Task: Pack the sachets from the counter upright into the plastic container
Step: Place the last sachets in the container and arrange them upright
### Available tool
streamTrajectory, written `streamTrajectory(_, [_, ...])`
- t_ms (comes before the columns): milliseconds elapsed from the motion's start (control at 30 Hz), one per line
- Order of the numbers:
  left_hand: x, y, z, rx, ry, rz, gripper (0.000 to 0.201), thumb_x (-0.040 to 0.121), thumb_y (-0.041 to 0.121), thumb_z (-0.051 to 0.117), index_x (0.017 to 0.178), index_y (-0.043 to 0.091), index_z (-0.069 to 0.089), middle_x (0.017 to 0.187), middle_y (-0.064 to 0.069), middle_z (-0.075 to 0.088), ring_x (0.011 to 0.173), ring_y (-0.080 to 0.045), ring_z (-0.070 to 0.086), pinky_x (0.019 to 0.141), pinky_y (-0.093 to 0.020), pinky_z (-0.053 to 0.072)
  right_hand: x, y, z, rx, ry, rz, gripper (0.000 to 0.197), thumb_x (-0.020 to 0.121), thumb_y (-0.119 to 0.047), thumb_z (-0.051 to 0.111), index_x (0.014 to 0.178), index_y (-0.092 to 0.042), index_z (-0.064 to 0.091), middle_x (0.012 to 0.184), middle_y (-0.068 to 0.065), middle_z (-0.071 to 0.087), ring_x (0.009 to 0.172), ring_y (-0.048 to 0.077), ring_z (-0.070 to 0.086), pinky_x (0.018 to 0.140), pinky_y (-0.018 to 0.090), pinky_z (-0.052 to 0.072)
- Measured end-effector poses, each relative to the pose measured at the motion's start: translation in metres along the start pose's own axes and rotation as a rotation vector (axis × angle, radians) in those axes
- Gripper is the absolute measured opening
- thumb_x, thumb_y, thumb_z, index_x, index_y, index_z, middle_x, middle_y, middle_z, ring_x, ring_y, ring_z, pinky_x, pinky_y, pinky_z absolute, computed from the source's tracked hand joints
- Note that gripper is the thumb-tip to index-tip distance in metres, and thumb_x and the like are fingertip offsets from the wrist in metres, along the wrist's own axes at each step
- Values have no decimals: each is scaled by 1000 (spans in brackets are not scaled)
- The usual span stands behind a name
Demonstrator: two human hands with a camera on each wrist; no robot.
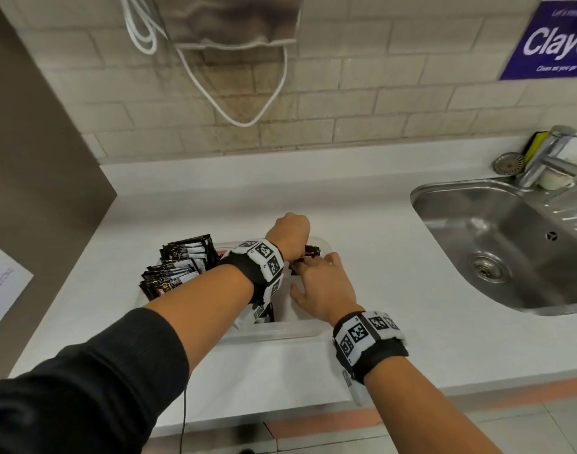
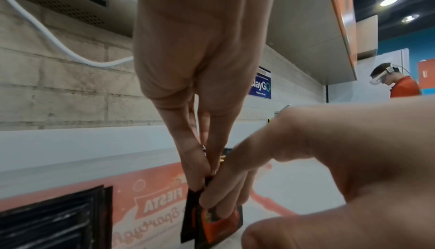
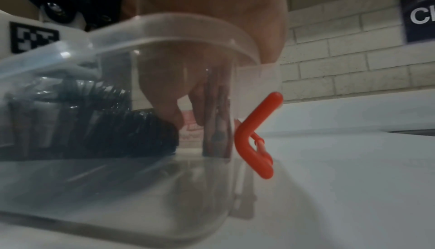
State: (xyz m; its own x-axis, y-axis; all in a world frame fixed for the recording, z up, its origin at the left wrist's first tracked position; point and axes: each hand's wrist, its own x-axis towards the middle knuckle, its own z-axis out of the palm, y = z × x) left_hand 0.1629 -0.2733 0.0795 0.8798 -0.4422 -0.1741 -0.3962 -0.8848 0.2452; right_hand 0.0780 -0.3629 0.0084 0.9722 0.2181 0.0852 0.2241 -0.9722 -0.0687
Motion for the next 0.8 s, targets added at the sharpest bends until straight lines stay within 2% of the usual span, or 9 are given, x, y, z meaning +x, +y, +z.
streamTrajectory(133, [-1,-2,-6,3,-15,23,23,86,-10,62,106,-1,58,109,-19,59,90,-34,66,78,-45,60,0,-1,-1,8,0,-3,40,95,-42,47,124,-18,60,121,0,63,110,21,56,102,37,24])
streamTrajectory(267, [0,-3,-9,4,-69,-3,14,88,-6,65,102,-6,64,107,-20,63,87,-34,70,81,-44,60,-1,-1,-1,18,1,0,40,94,-41,48,126,-18,60,118,1,64,108,22,56,101,36,21])
streamTrajectory(400, [-2,-3,-10,15,-71,-4,17,87,-4,68,103,-6,65,107,-19,63,88,-34,70,82,-45,60,-1,-1,0,-2,1,-4,38,94,-41,47,122,-19,62,117,0,64,107,22,57,99,36,20])
streamTrajectory(567, [-1,-5,-7,81,-61,19,17,88,-1,66,105,1,63,107,-16,63,88,-33,69,81,-44,60,-1,-1,0,-23,-21,-14,33,94,-41,46,111,-21,67,111,-1,68,103,21,57,98,36,21])
streamTrajectory(633, [1,-8,-4,122,-53,41,17,88,4,66,105,5,63,108,-12,63,92,-31,66,82,-43,58,0,-1,0,-32,-16,-14,32,94,-41,46,105,-20,67,108,-1,68,100,21,57,96,36,21])
streamTrajectory(800, [4,-13,-1,154,-26,55,16,88,7,65,102,12,62,107,-7,62,94,-27,62,79,-39,54,-2,-2,0,-33,-7,-10,34,94,-41,47,113,-18,65,111,1,67,102,22,58,97,37,22])
